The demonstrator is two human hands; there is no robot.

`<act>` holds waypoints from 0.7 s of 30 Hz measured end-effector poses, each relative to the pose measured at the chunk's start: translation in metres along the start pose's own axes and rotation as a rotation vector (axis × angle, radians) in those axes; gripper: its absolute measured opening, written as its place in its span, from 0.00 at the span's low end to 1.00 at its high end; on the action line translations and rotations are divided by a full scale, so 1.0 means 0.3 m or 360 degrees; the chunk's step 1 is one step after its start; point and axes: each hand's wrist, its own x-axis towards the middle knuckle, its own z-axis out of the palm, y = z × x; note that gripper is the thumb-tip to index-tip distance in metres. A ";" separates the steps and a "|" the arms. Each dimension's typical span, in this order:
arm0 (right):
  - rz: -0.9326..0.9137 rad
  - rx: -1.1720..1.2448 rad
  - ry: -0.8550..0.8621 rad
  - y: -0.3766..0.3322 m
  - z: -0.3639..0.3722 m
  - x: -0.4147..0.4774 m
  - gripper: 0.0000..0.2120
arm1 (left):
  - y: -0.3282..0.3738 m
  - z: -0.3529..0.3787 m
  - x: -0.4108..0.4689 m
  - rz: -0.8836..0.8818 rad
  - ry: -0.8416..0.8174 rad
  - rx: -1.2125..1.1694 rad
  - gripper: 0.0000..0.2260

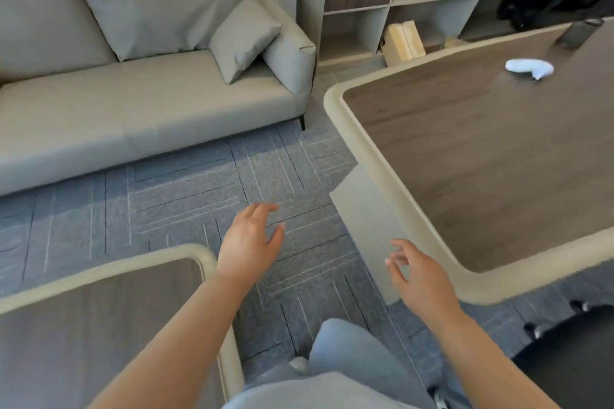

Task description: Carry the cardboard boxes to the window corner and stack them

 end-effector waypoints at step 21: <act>-0.0821 0.0031 -0.0226 -0.729 0.006 1.591 0.17 | -0.352 -0.231 1.048 -0.0764 0.0420 0.0081 0.16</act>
